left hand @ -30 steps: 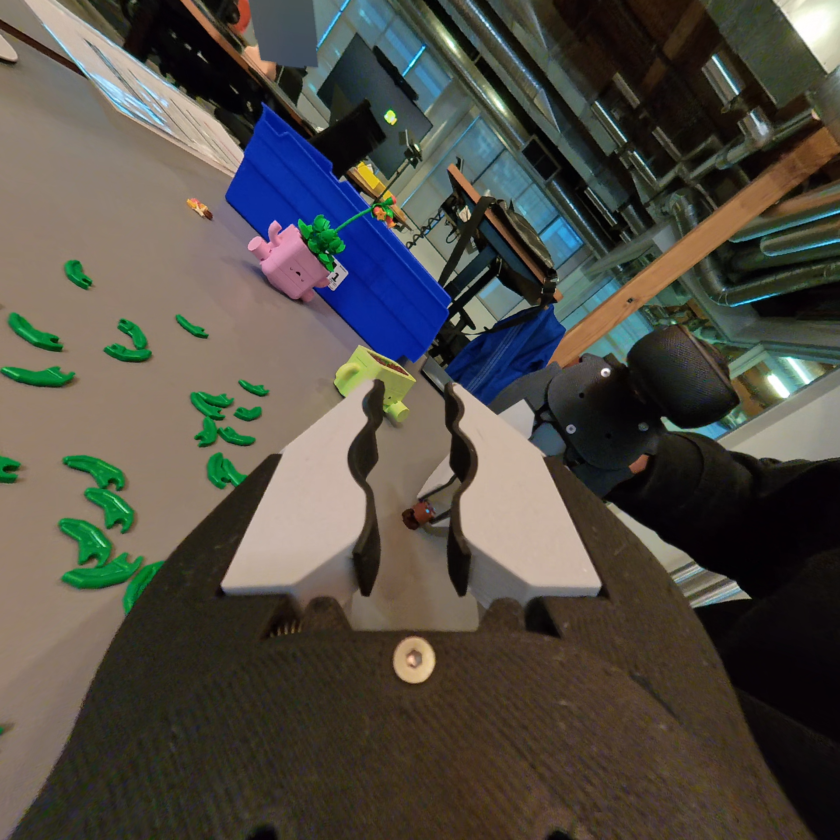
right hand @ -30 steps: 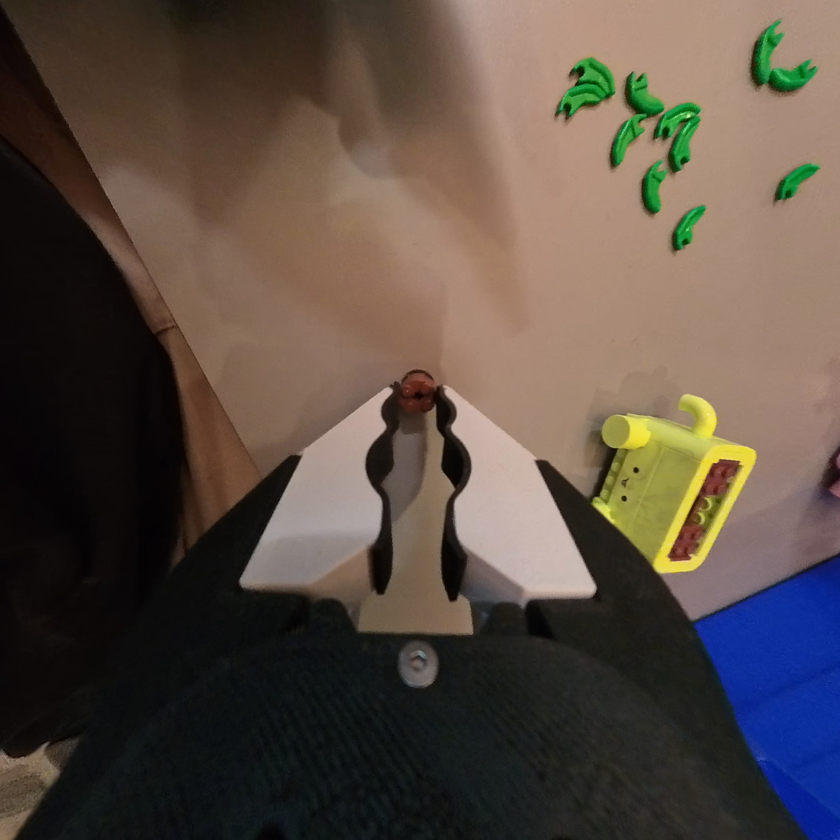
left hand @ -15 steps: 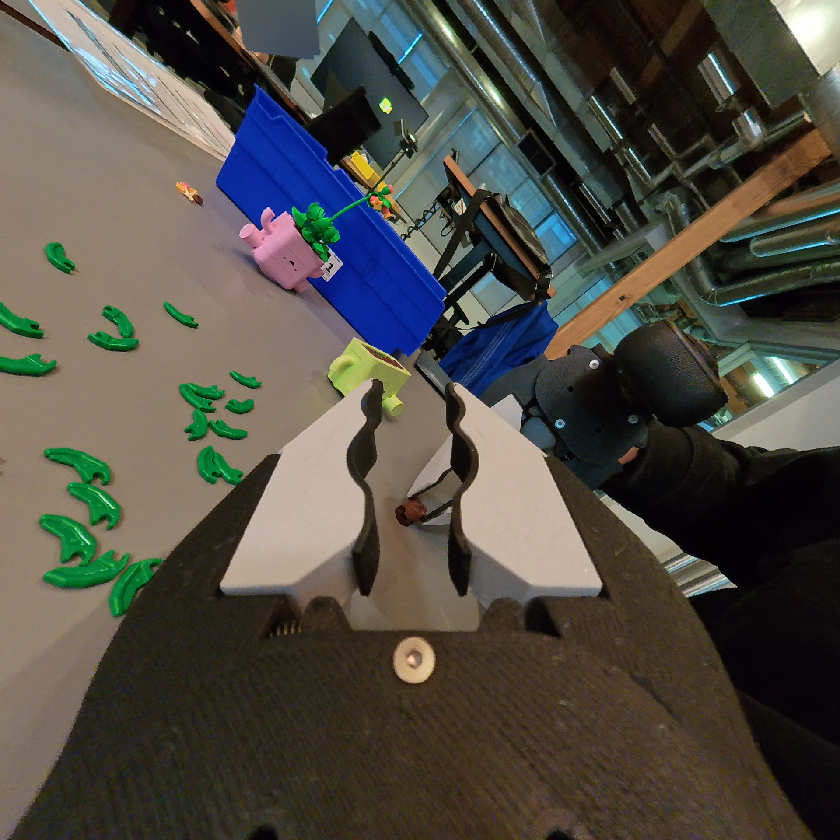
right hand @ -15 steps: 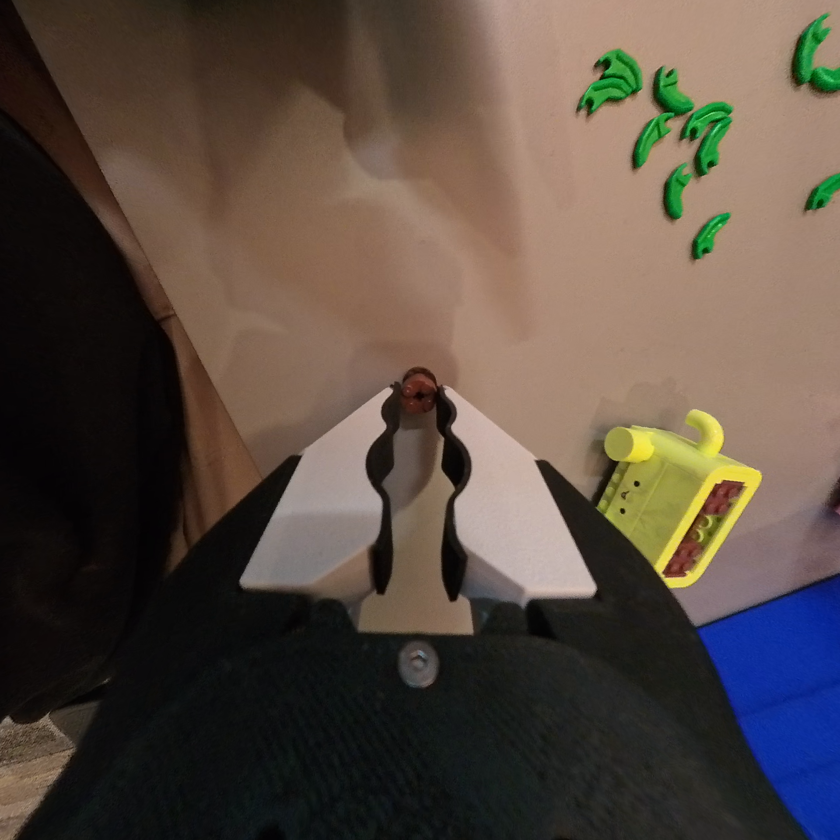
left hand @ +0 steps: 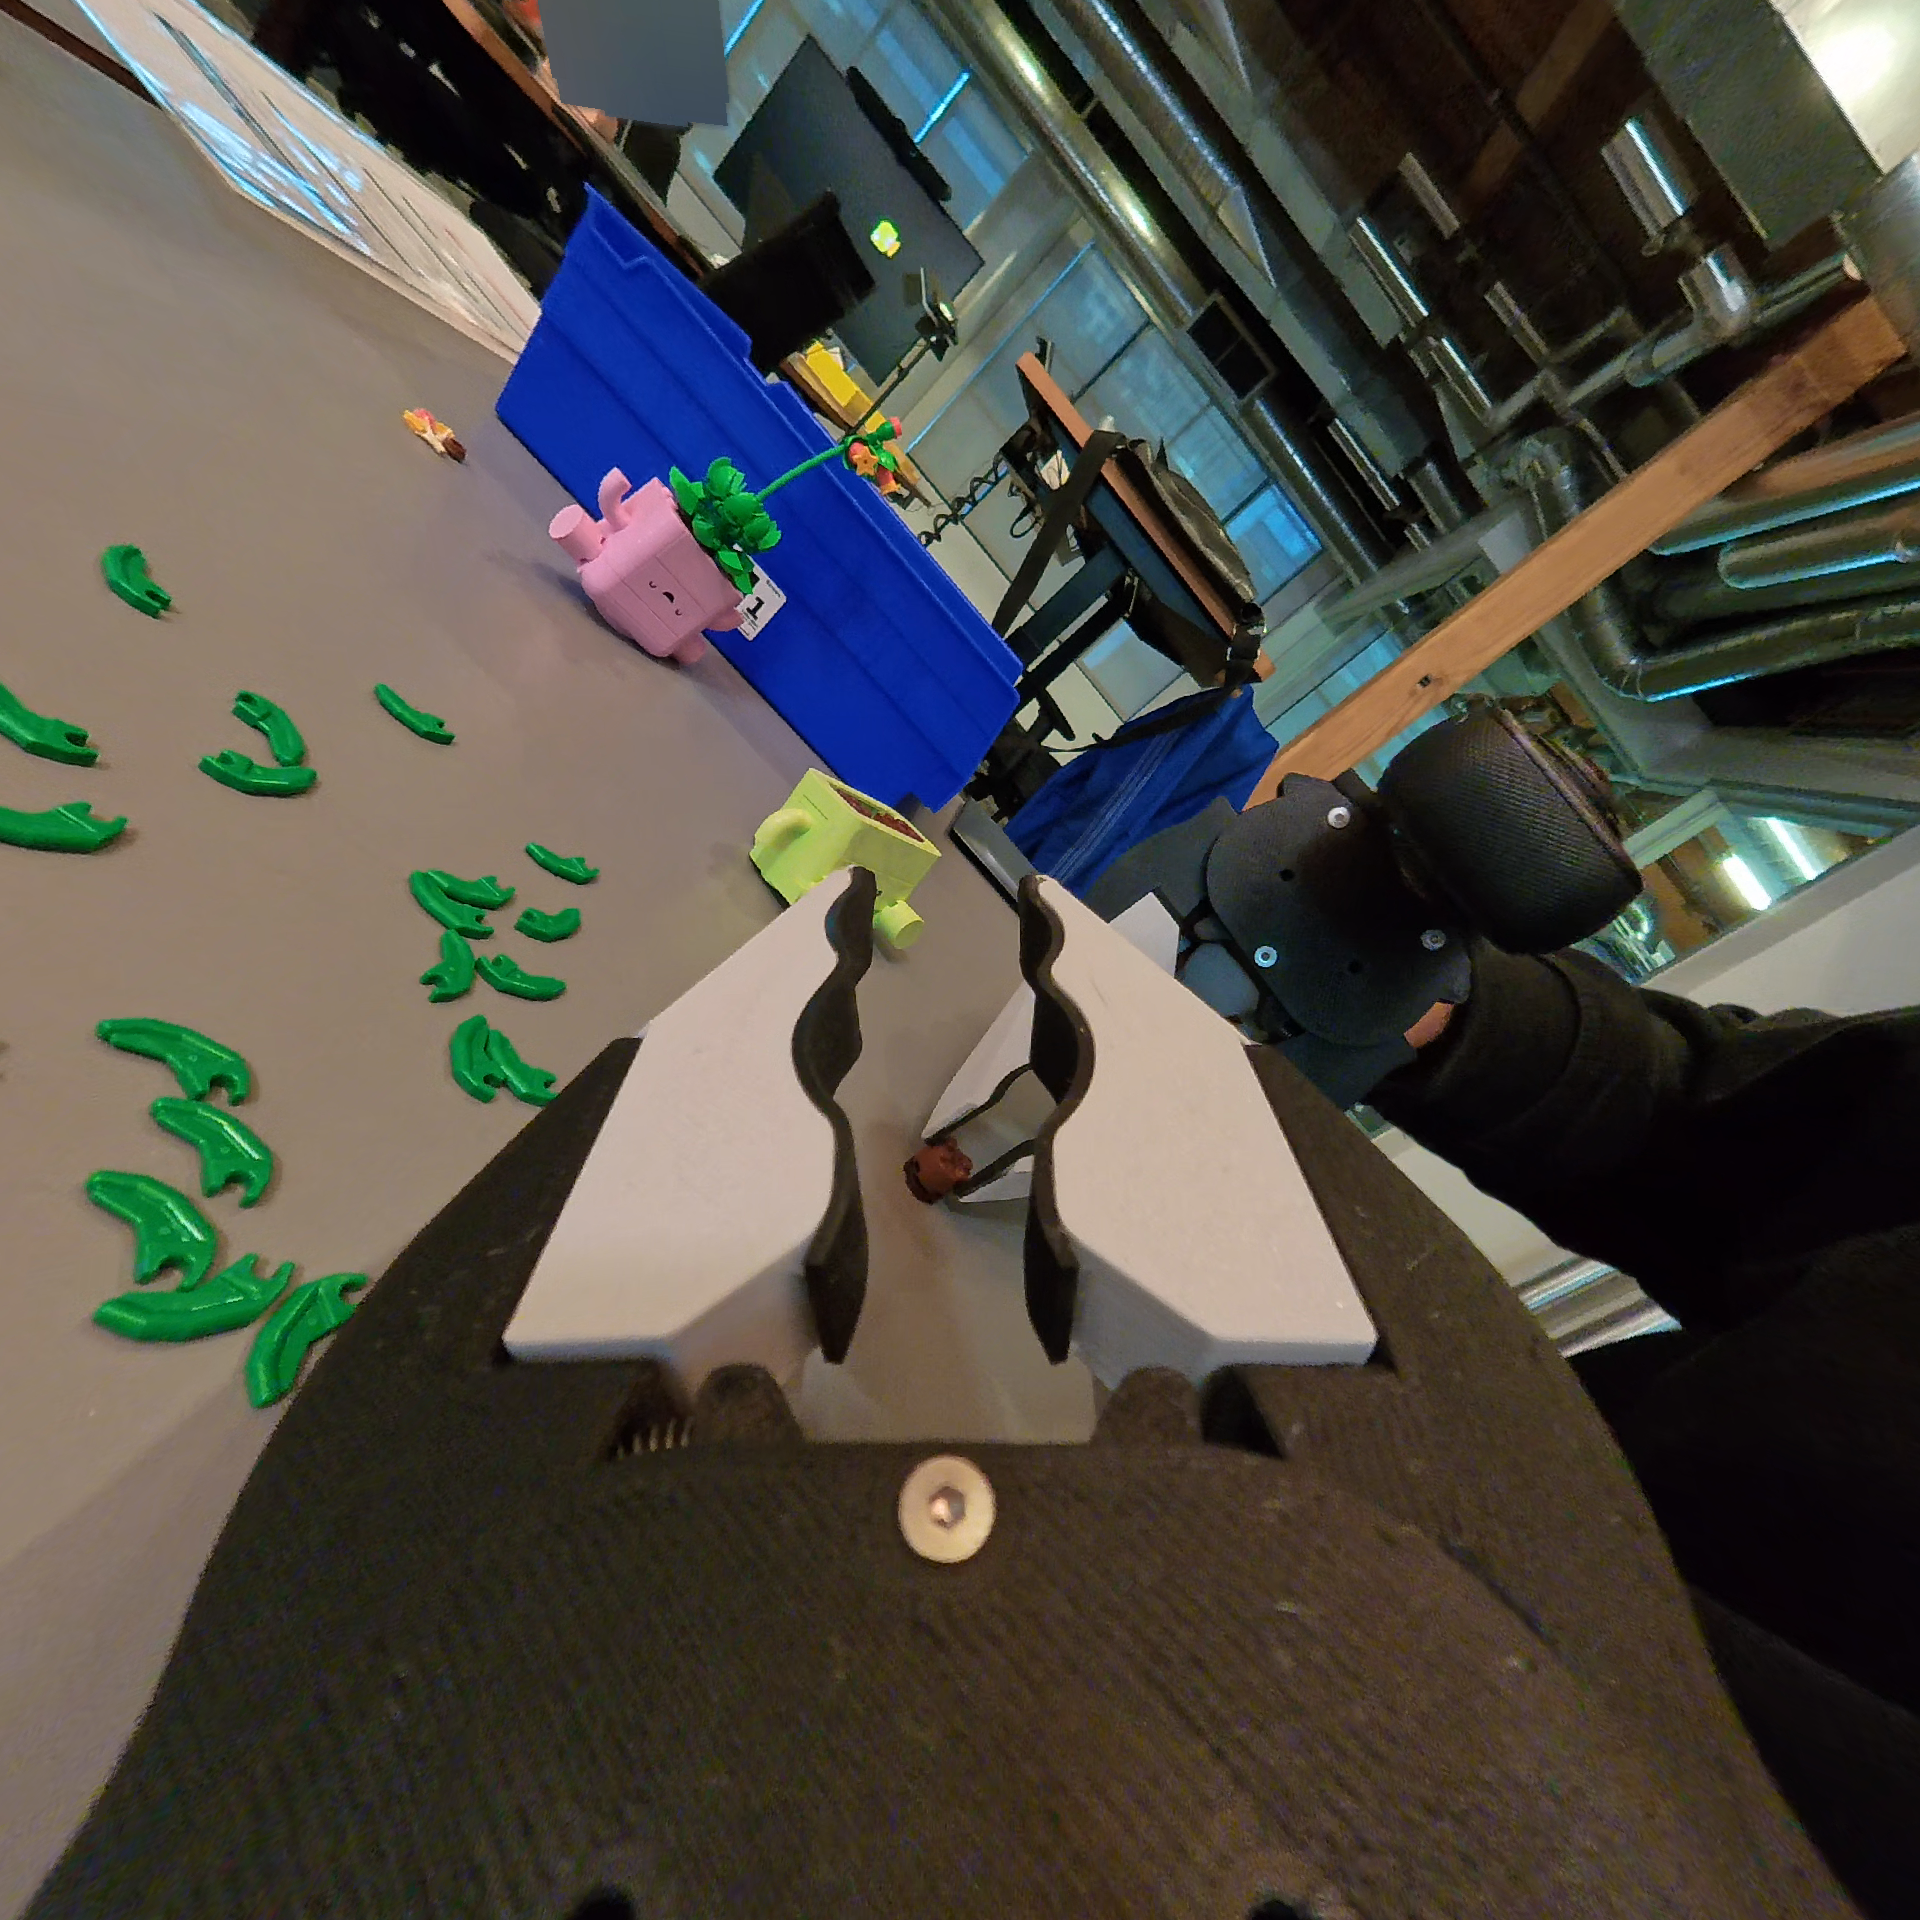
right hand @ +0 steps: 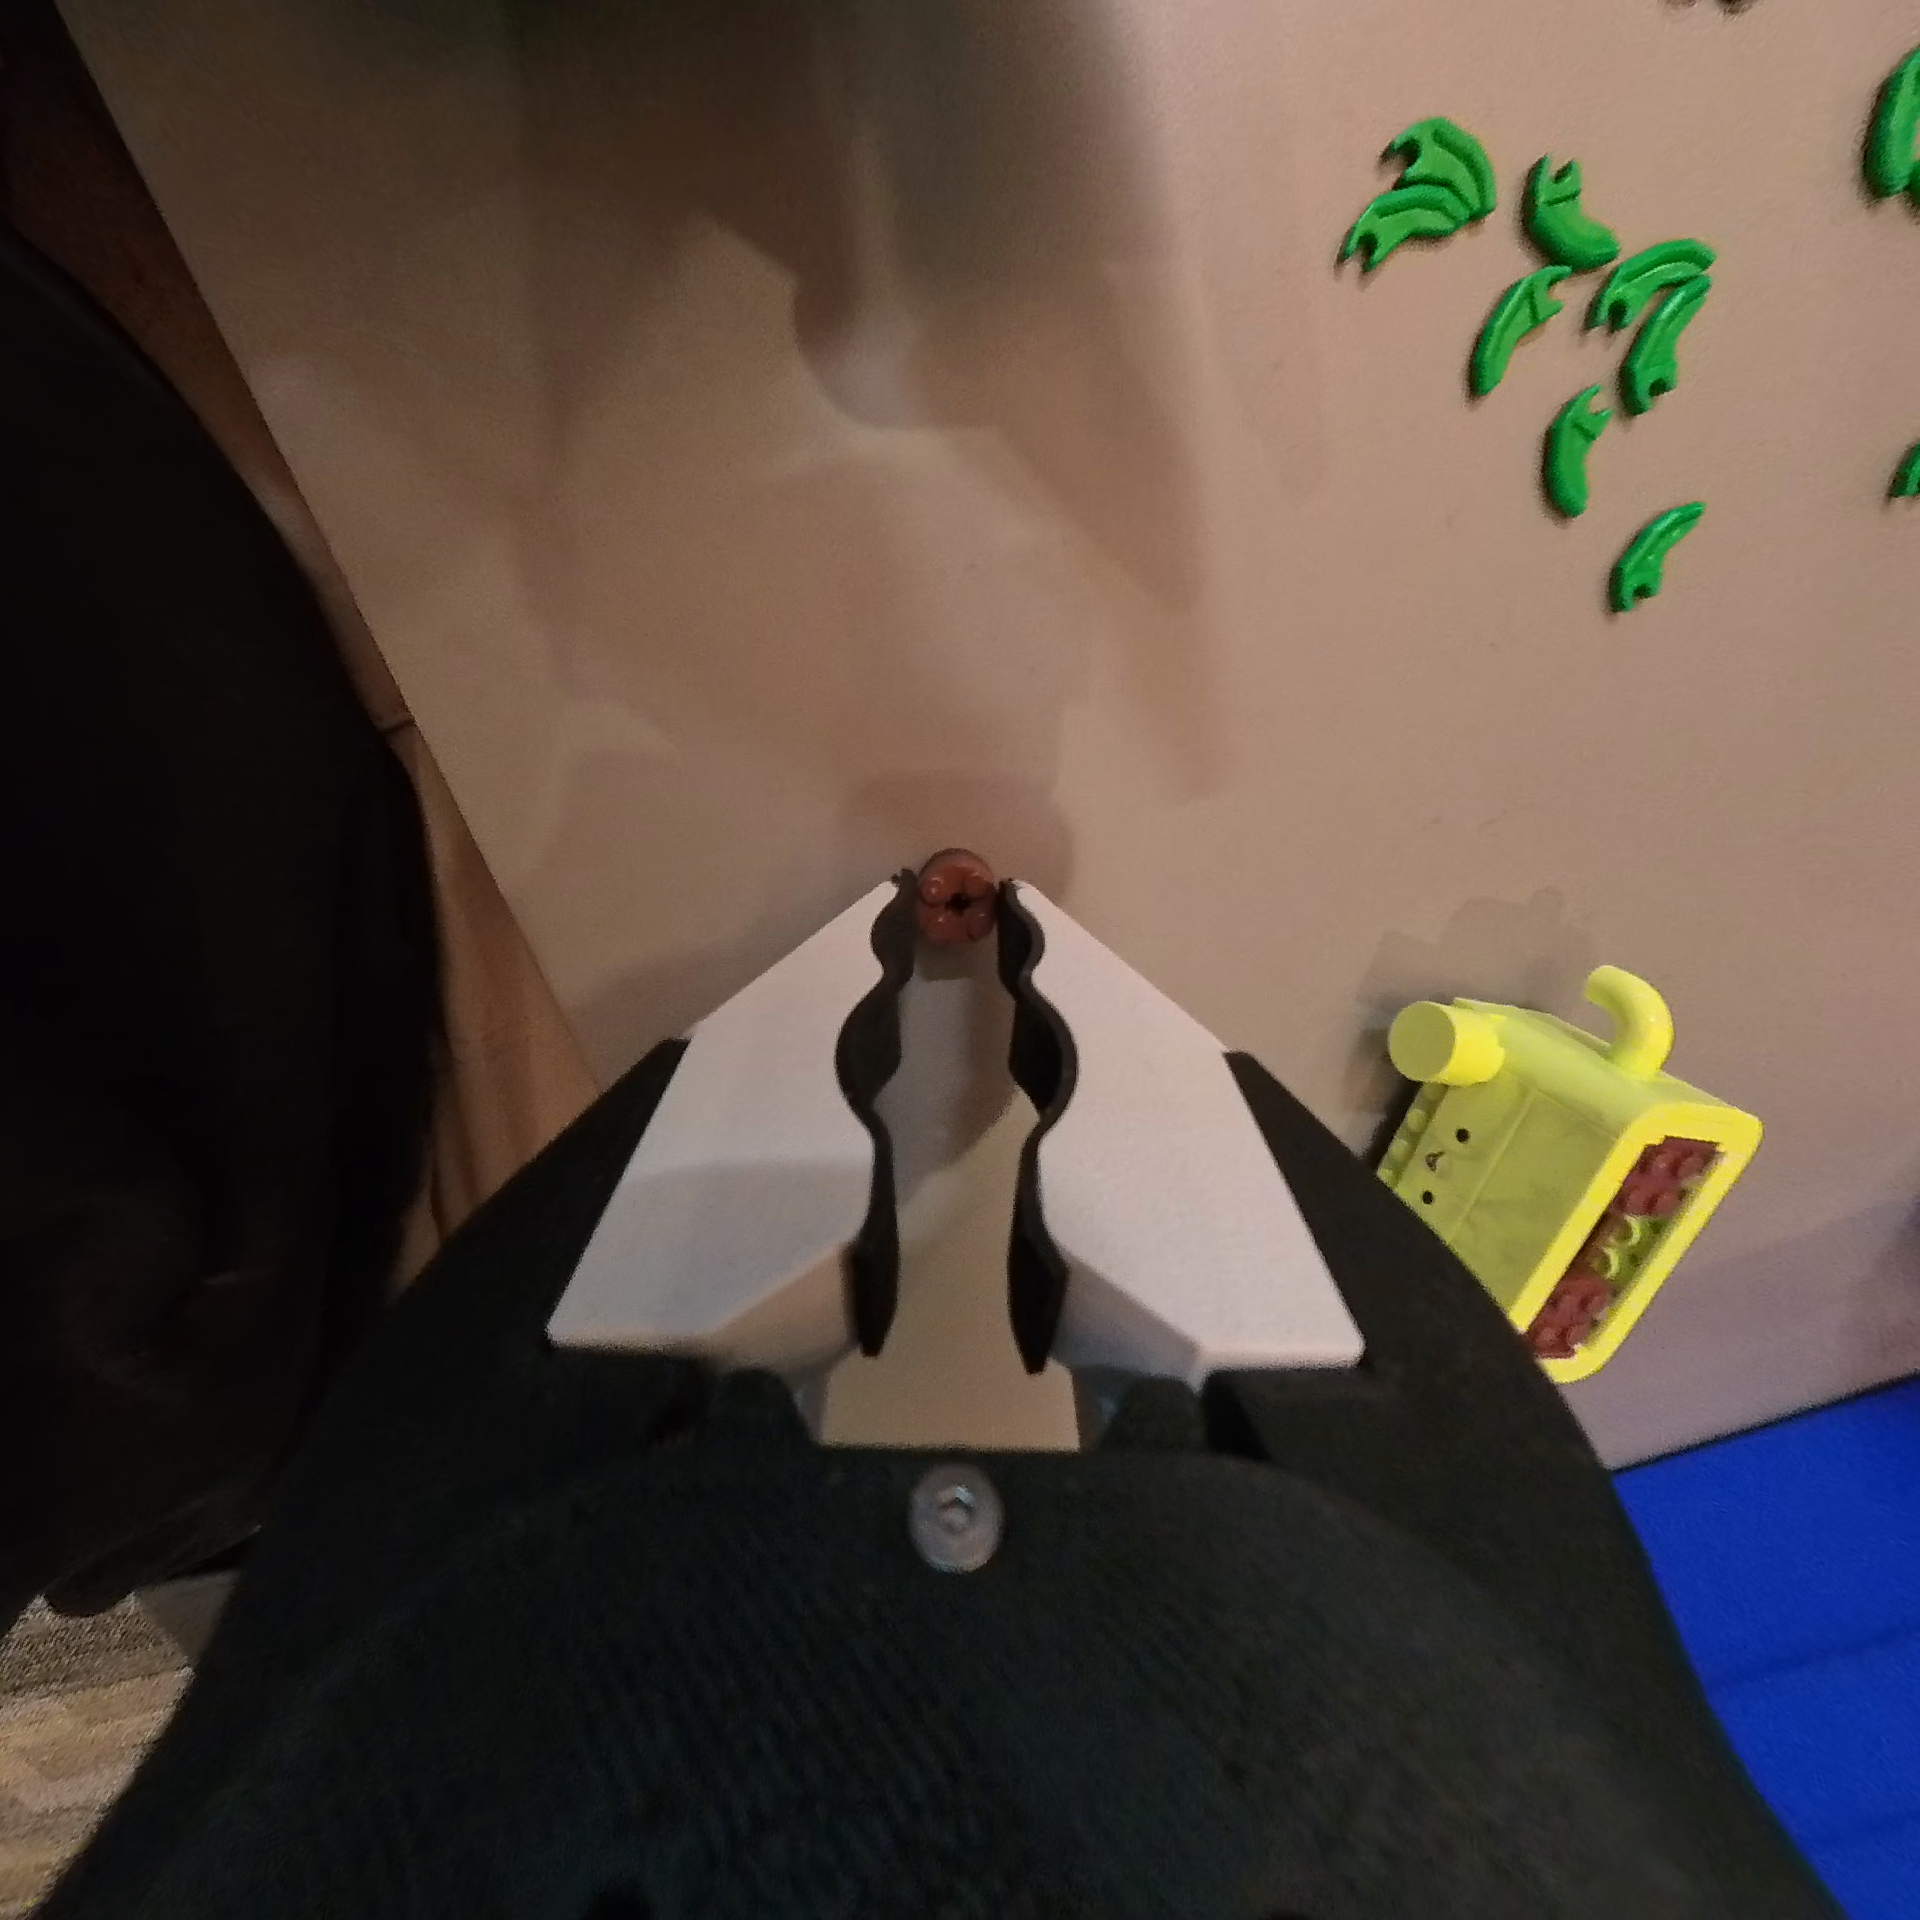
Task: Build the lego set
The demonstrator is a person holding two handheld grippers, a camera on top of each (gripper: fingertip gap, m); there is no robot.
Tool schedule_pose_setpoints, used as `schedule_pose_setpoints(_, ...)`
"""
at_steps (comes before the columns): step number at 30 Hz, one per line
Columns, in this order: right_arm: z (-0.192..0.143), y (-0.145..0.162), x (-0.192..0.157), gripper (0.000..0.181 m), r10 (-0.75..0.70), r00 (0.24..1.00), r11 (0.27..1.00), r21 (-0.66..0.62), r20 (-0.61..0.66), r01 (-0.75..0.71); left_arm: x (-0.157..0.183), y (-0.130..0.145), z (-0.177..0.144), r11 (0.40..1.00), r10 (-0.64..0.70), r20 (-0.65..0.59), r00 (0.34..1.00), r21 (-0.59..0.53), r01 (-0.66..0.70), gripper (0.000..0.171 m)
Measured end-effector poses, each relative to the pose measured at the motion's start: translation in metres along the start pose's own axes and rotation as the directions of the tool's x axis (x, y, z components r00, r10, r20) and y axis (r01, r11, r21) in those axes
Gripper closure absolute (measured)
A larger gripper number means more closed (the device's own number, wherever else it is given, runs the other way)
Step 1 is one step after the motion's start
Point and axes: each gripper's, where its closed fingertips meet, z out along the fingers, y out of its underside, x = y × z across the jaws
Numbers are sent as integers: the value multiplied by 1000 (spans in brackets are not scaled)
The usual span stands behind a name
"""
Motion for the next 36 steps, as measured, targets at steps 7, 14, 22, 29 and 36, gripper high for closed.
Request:
schedule_pose_setpoints(7, 1, 1, 0, 167, -44, 999, 999, -29, -31, 44, -1, 1, 0, 1000, -5, 2, 1000, -6, 5, 146)
schedule_pose_setpoints(14, 2, 2, 0, 167, -68, 997, 995, -77, -47, 65, -2, 1, 0, 1000, 0, 9, 1000, -7, 0, 146)
schedule_pose_setpoints(22, 5, 3, 0, 167, -38, 999, 994, -105, -32, 35, -4, 0, -2, 1000, -7, 8, 1000, -1, 7, 146)
schedule_pose_setpoints(29, 5, 1, 1, 166, -60, 994, 997, -48, -91, 56, 1, 6, 1, 999, 41, -8, 999, -31, -41, 145)
schedule_pose_setpoints(36, -57, -31, 35, 167, -84, 817, 908, 293, -570, 299, 13, 6, 2, 1000, -8, -85, 996, -15, 7, 128)
